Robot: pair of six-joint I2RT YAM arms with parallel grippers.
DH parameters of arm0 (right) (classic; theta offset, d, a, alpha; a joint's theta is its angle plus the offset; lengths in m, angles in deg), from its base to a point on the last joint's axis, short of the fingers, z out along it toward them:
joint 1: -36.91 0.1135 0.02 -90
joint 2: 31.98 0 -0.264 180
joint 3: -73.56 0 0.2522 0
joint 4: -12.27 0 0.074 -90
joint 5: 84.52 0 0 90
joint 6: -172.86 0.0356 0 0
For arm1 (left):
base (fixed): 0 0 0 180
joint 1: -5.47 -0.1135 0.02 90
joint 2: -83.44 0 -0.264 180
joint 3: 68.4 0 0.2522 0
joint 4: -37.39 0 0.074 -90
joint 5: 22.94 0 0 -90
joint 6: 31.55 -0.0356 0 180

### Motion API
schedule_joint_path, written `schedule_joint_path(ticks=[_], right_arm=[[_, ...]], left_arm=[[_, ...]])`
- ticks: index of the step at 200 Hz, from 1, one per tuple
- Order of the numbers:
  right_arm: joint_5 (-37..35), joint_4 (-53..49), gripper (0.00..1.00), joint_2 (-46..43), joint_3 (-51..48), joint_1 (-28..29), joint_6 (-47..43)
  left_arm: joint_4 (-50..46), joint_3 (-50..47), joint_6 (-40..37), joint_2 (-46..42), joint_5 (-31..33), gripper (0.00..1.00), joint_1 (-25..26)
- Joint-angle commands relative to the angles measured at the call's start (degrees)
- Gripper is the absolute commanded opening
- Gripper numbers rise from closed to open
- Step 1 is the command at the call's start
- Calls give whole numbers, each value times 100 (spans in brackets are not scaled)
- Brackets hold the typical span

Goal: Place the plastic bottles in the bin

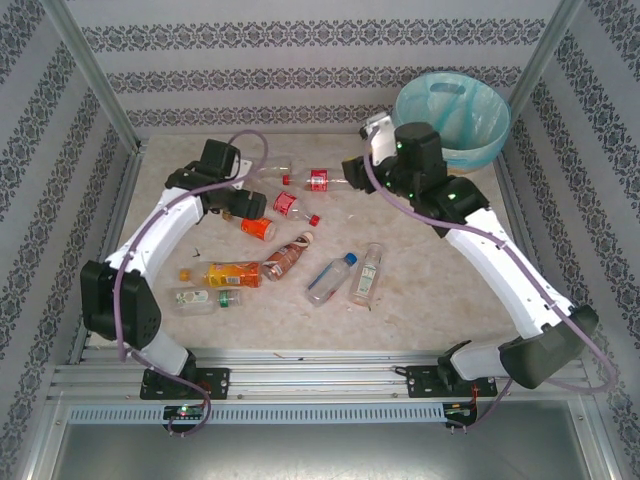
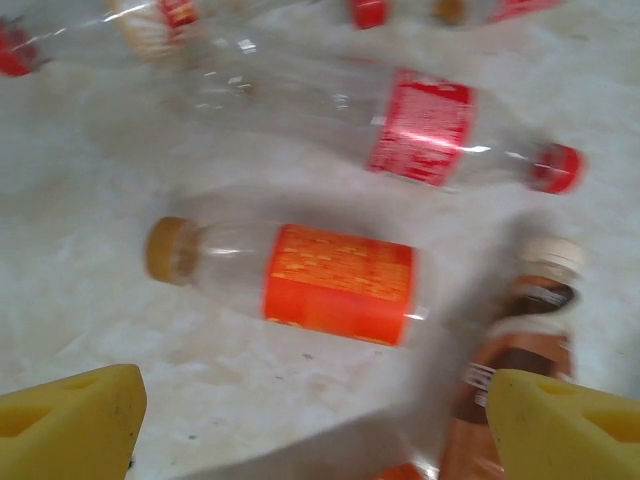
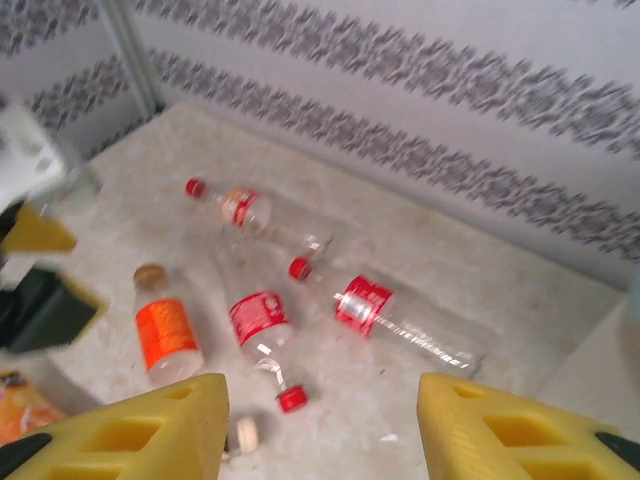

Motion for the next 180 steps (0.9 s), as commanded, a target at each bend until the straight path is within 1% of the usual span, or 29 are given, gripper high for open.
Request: schedule_joint_path(ticks=[1, 14, 30, 41, 50, 59, 70, 83, 98, 112, 126, 135, 146, 166, 170, 180], right_arm=[[315, 765, 53, -201, -157, 229, -79], [433, 831, 53, -214, -228, 331, -217], [472, 843, 54, -224, -273, 465, -532], [376, 850, 54, -206, -292, 528, -638], [348, 825, 54, -180, -309, 533, -686], [314, 824, 54, -158, -331, 533, -723], [288, 853, 54, -142, -374, 533, -763], [295, 914, 54, -111, -453, 533, -822], [369, 956, 54, -79, -503, 533, -907], [453, 933, 54, -58, -497, 540, -996], [517, 871, 54, -72, -495, 542, -1081], [522, 844, 54, -89, -510, 541, -1164], [545, 787, 54, -92, -530, 536, -1242], [623, 645, 54, -65, -526, 542, -1295], [629, 632, 54, -60, -536, 542, -1282], [686, 627, 54, -66, -569, 541, -1245]], left_arm=[[244, 507, 118, 621, 115, 89, -288], [235, 1042, 186, 1142, -105, 87, -507], [-98, 1910, 401, 1808, -385, 86, -633], [-378, 2468, 713, 2235, -644, 86, -651], [-623, 2932, 958, 2572, -899, 83, -637], [-852, 3307, 973, 2849, -1065, 82, -579], [-884, 3521, 405, 3031, -1103, 84, -428], [-762, 3521, -733, 3082, -1072, 87, -301], [-734, 3505, -2162, 3059, -1286, 87, -232], [-660, 3438, -3206, 3024, -1400, 89, -225], [-837, 3458, -4259, 3115, -1466, 91, -223], [-979, 3562, -4609, 3259, -1379, 92, -226], [-1355, 3983, -4906, 3592, -1244, 91, -212], [-2200, 4950, -5213, 4269, -1130, 87, -184], [-2312, 5082, -5270, 4369, -1097, 85, -174], [-2471, 5260, -5401, 4548, -1034, 85, -168]])
